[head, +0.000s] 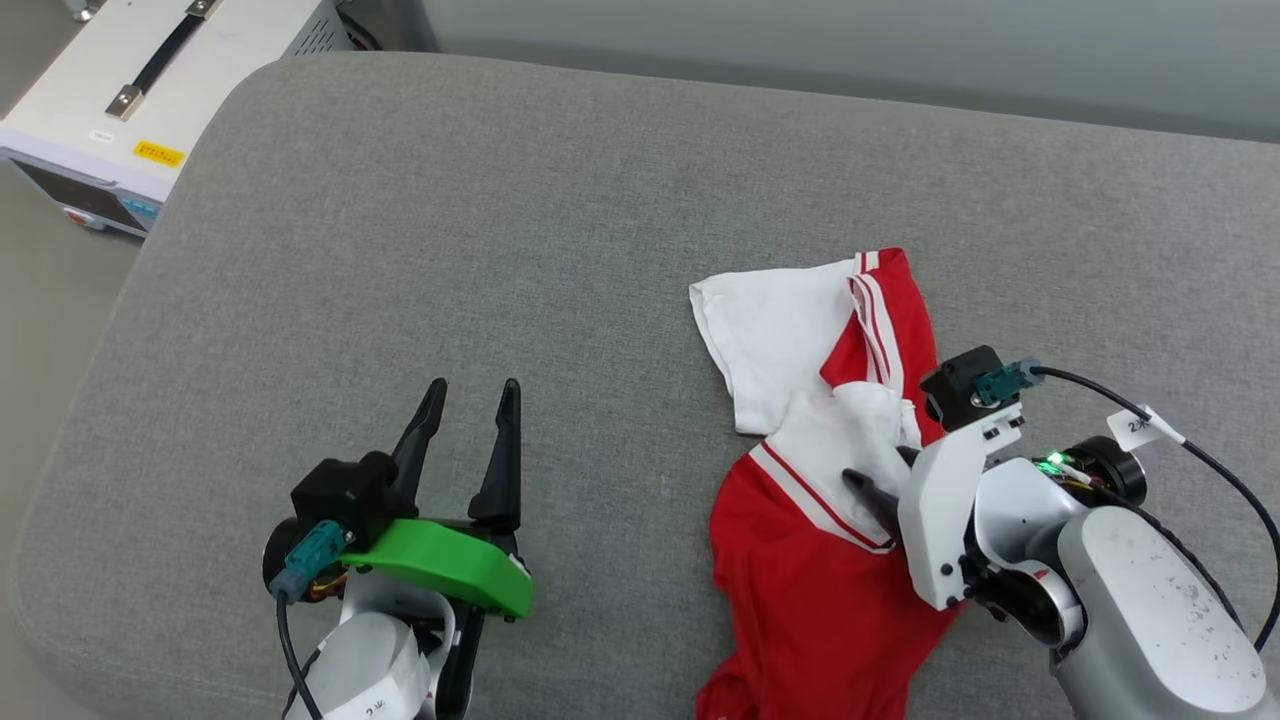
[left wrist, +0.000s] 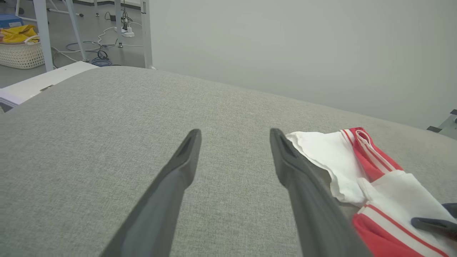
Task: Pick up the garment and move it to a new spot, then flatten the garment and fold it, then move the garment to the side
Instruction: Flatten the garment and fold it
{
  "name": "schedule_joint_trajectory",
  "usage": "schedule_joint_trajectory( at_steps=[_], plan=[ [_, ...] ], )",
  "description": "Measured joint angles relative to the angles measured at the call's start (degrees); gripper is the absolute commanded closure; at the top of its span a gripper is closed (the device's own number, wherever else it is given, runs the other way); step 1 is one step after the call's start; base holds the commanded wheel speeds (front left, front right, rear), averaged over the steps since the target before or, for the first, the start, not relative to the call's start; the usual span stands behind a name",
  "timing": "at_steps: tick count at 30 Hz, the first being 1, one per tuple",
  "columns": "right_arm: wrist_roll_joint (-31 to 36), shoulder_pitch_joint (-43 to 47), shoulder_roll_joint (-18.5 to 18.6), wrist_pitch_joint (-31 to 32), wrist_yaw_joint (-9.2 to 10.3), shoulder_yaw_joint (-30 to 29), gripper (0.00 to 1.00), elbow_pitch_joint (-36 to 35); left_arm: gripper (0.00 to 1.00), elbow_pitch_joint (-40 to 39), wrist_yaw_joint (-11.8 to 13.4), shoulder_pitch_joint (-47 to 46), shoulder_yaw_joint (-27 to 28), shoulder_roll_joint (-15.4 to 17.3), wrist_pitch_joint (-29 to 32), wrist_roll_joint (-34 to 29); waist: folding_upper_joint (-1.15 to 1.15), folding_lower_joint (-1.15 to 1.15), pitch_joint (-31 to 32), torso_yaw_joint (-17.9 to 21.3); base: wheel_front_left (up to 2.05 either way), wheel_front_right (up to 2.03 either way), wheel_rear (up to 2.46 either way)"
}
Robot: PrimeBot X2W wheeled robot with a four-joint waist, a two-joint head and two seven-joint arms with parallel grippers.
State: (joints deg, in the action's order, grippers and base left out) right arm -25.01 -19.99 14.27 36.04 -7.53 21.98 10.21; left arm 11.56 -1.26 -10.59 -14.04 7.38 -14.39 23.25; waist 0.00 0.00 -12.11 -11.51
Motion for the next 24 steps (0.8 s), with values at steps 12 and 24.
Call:
schedule_joint_trajectory(
  at_steps=[12, 24],
  plan=[
    [1.7, -1.1, 2.6, -2.5, 0.0, -7.5, 1.0, -6.4, 0.0, 1.0, -0.1, 0.1, 1.2, -0.4, -0.2, -0.1, 0.0, 0.0, 1.3, 1.5, 0.0, 0.0, 0.0],
    [6.2, 13.2, 1.5, -5.5, 0.0, -33.5, 1.0, -2.0, 0.0, 1.3, -0.4, 1.5, 1.5, -0.3, -0.3, -0.1, 0.0, 0.0, 3.5, 5.2, 0.0, 0.0, 0.0]
  ],
)
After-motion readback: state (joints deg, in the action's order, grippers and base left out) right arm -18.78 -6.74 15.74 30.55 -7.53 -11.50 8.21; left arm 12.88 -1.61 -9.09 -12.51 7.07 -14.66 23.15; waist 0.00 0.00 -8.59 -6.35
